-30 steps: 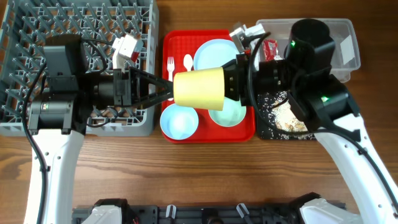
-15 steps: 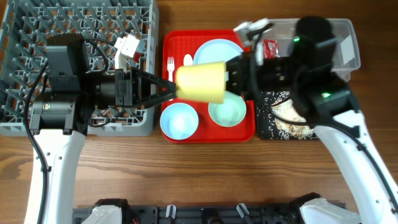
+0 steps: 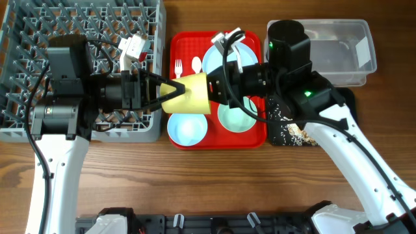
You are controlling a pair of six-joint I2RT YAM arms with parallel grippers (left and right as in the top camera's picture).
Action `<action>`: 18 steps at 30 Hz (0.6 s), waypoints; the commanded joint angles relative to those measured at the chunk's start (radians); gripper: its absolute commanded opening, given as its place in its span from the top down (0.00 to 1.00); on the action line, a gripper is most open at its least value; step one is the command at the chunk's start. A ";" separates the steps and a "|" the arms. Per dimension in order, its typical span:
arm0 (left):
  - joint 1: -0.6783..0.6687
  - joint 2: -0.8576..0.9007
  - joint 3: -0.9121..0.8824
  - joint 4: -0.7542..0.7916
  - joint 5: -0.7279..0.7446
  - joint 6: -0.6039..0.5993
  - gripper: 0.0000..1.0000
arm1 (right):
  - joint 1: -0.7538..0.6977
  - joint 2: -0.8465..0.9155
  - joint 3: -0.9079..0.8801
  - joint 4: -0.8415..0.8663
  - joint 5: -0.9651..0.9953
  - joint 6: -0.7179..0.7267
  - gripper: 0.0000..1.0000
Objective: Sort waste into correct bins and load items into the dishwasher rack
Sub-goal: 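Hand the yellow cup from the right gripper to the left gripper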
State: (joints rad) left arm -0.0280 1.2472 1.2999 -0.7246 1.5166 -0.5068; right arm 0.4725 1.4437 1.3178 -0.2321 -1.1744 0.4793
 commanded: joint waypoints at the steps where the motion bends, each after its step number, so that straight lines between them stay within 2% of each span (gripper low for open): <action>1: -0.027 -0.008 0.008 0.003 0.061 0.005 0.24 | 0.009 0.024 0.006 0.019 0.029 0.018 0.96; 7: -0.027 -0.008 0.008 0.003 0.061 0.005 0.28 | 0.009 0.024 0.006 0.021 0.030 0.019 0.96; 10: -0.027 -0.008 0.008 0.003 0.061 0.005 0.19 | 0.009 0.024 0.006 0.025 0.037 0.021 0.96; 12: -0.027 -0.009 0.008 0.003 0.061 0.005 0.09 | 0.009 0.024 0.006 0.032 0.053 0.022 0.96; 15: -0.027 -0.009 0.008 0.003 0.060 0.005 0.09 | 0.009 0.024 0.006 0.038 0.053 0.029 0.96; 18: -0.027 -0.009 0.008 0.003 0.061 0.005 0.17 | 0.009 0.024 0.006 0.038 0.053 0.029 0.96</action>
State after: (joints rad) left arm -0.0441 1.2472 1.2999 -0.7250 1.5211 -0.5102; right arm 0.4767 1.4521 1.3178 -0.1963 -1.1587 0.5018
